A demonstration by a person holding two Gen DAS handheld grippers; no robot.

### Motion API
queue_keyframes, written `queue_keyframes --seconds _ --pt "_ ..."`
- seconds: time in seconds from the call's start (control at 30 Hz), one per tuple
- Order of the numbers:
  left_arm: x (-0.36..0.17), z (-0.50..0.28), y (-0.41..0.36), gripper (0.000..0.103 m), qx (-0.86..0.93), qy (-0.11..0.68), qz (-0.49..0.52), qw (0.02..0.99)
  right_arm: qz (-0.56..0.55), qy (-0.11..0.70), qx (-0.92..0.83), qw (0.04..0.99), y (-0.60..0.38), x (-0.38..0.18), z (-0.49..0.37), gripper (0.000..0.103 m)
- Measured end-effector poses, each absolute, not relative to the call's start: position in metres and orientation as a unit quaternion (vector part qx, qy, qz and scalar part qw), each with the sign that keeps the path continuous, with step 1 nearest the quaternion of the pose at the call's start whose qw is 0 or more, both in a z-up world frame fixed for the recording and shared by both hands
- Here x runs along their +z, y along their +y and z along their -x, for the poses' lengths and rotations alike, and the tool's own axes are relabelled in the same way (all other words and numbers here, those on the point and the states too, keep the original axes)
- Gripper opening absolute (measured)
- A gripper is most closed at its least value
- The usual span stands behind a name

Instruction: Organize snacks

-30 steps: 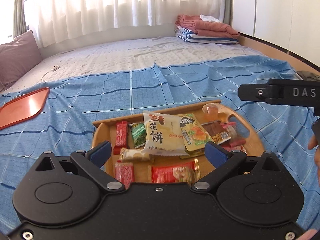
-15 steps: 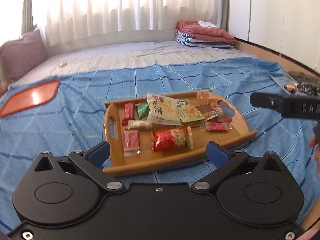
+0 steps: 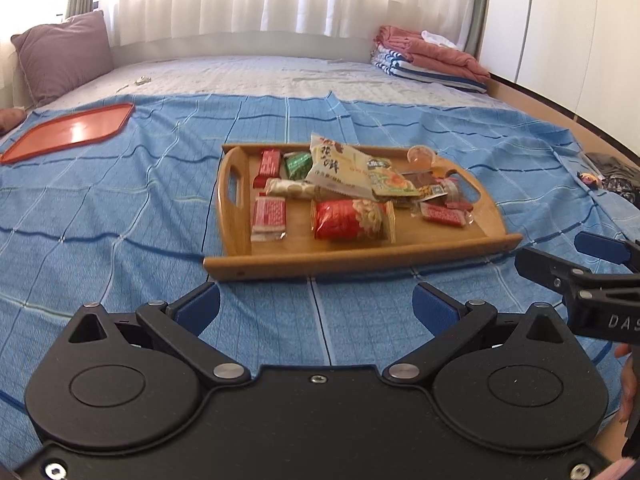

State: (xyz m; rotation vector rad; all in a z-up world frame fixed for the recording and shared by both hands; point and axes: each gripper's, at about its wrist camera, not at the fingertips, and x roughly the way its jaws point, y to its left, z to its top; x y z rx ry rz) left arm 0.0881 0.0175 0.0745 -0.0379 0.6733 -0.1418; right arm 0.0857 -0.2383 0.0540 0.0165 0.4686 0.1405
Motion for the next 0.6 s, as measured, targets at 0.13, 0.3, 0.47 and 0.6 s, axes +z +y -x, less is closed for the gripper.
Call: queue_keyframes --seconds 0.13,0.3,0.47,0.6 --pt "0.061 -0.087 0.018 0.103 -0.06 0.338 0.017 0.939 -0.003 0.234 0.067 0.97 -0.233 0.042 -0.081 0.103" --pt "0.046 -0.086 0.02 0.103 -0.051 0.348 0.019 0.936 -0.002 0.245 0.059 0.968 -0.23 0.026 -0.078 0.103" --pt "0.03 -0.084 0.02 0.103 -0.04 0.356 0.008 0.933 0.004 0.255 0.053 0.965 -0.226 0.011 -0.076 0.103" --pt "0.017 -0.085 0.019 0.103 -0.033 0.363 0.002 0.931 0.006 0.259 0.046 0.965 -0.226 0.0 -0.077 0.103"
